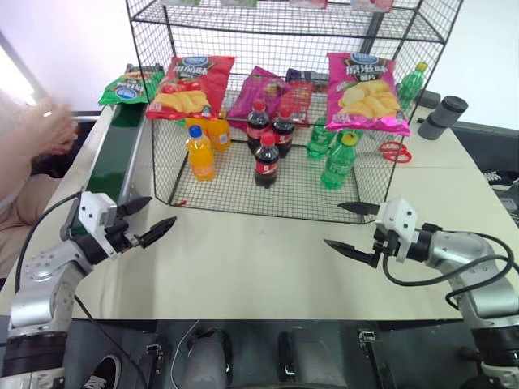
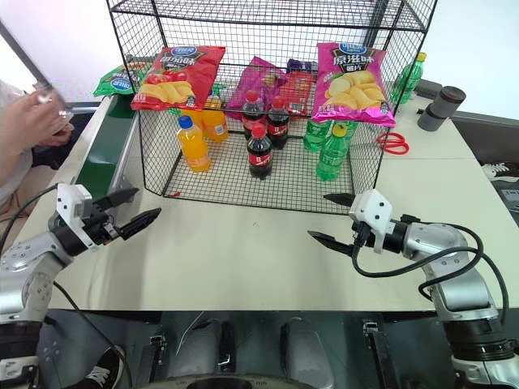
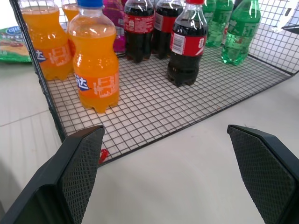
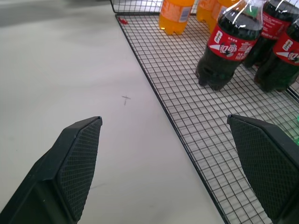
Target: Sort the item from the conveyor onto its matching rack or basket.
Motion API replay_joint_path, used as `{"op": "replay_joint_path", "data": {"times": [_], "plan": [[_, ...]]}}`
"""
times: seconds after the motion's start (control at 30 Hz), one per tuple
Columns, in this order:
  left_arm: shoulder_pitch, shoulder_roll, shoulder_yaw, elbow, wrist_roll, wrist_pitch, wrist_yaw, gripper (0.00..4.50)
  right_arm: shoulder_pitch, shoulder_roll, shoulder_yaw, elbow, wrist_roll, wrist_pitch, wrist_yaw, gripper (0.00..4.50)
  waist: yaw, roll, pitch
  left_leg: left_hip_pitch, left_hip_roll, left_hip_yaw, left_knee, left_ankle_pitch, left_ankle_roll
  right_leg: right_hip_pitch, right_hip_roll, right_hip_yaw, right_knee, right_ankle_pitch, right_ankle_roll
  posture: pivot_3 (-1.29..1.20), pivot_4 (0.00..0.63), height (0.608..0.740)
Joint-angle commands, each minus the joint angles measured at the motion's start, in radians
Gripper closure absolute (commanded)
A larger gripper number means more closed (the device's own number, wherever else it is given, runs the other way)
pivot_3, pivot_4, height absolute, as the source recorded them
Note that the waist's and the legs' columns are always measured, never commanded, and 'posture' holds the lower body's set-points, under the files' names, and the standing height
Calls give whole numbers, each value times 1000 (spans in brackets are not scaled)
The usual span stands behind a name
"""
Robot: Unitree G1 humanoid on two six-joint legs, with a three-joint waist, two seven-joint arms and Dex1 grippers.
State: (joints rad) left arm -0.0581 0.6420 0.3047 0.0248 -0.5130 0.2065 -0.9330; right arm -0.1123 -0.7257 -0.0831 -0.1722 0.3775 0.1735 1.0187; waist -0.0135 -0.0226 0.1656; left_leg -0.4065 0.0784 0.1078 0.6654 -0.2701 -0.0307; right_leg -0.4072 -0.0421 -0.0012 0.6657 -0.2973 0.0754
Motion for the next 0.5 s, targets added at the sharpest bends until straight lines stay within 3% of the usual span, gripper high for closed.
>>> {"op": "replay_joint_path", "data": {"times": [0.03,0.5], "plan": [[14,5,39,-24,-14,-28,-6,0,-31,26,-9,-48,83,57,5,30,0,0,0,0,0,0,0,0,0,0,0,0,0,0,0,0,150,740],[175,-27,189,-120,-23,-107,65,0,-189,135,119,-13,87,97,25,30,-2,0,0,0,1,0,0,0,0,0,0,0,0,0,0,0,150,740]]}}
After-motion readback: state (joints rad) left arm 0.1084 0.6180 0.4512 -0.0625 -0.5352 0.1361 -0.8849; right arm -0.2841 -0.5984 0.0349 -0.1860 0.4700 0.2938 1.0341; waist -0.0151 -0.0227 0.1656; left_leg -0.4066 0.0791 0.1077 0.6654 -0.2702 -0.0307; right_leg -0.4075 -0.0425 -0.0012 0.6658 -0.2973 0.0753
